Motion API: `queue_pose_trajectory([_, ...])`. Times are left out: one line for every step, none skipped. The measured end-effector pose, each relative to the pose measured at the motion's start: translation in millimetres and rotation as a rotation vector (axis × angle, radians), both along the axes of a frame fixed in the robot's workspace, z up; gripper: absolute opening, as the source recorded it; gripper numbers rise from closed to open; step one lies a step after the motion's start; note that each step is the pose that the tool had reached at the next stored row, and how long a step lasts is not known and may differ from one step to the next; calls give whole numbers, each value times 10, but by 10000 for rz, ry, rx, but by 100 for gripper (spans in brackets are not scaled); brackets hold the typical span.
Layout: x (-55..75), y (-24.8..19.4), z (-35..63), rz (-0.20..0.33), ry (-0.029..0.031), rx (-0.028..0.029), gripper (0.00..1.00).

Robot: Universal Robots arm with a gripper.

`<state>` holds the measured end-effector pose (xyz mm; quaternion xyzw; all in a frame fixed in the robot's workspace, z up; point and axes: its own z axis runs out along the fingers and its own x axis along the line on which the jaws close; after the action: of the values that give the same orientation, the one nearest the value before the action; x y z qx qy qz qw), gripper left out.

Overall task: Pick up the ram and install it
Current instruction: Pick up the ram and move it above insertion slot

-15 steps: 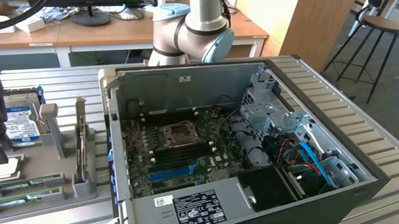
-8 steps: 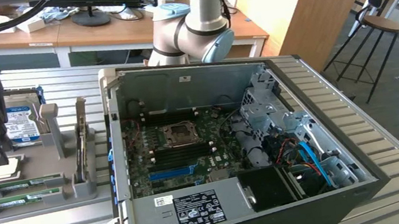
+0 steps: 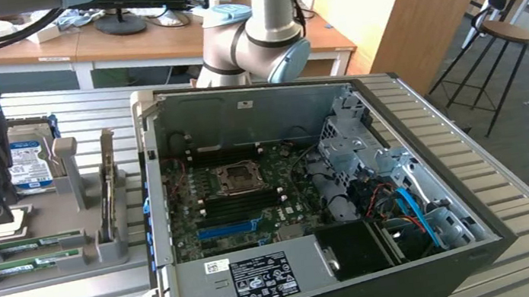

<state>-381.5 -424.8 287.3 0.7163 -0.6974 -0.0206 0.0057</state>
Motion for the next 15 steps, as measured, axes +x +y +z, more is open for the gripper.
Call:
queue_pose_trajectory([0,0,-11,0,-1,0,36])
queue_pose_trajectory([0,0,-23,0,-2,1,36])
queue_pose_trajectory([0,0,-33,0,-1,0,36])
queue_pose_trajectory([0,0,-44,0,-1,0,36])
queue_pose_trajectory([0,0,-55,0,-1,-1,36])
queue_pose_trajectory([0,0,-66,0,-1,-1,36])
queue_pose_trajectory([0,0,-77,0,-1,-2,36])
queue_pose_trajectory([0,0,-88,0,-1,-2,36])
queue_pose_trajectory([0,0,-98,0,0,-2,36])
queue_pose_trajectory([0,0,-109,0,-1,-2,36])
queue_pose_trajectory([0,0,-118,0,-1,-3,36])
queue_pose_trajectory([0,0,-126,0,-1,-4,36])
queue_pose_trajectory([0,0,-134,0,0,-5,36])
queue_pose_trajectory([0,0,-142,0,0,-4,36])
queue_pose_trajectory([0,0,-150,0,0,-5,36])
